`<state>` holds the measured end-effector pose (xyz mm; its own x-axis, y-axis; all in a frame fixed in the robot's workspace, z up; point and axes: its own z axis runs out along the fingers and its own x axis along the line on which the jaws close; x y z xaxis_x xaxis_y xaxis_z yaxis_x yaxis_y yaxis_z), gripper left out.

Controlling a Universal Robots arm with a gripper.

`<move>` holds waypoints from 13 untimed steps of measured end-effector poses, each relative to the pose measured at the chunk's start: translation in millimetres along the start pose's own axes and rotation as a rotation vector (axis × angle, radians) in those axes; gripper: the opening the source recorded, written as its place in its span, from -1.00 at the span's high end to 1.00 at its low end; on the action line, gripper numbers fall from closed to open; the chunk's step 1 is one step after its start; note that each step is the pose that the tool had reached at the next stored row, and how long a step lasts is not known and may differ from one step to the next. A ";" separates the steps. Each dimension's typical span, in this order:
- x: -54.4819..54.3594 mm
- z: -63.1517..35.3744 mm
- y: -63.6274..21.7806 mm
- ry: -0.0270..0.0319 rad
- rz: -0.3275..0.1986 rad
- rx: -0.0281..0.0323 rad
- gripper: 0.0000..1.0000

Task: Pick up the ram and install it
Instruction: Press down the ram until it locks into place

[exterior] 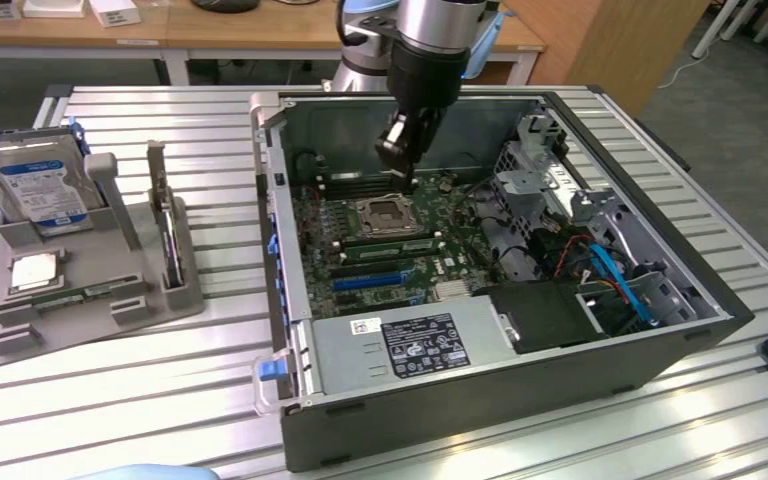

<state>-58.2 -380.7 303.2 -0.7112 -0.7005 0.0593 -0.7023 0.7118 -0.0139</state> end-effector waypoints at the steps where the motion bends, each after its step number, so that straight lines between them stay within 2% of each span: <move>1: 0.0 0.0 0.0 0.0003 0.015 -0.0009 0.80; 13: 0.0 0.3 0.0 0.0029 0.197 -0.0117 0.80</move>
<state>-58.2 -380.7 302.9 -0.8348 -0.5474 0.0595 -0.5490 0.8357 -0.0140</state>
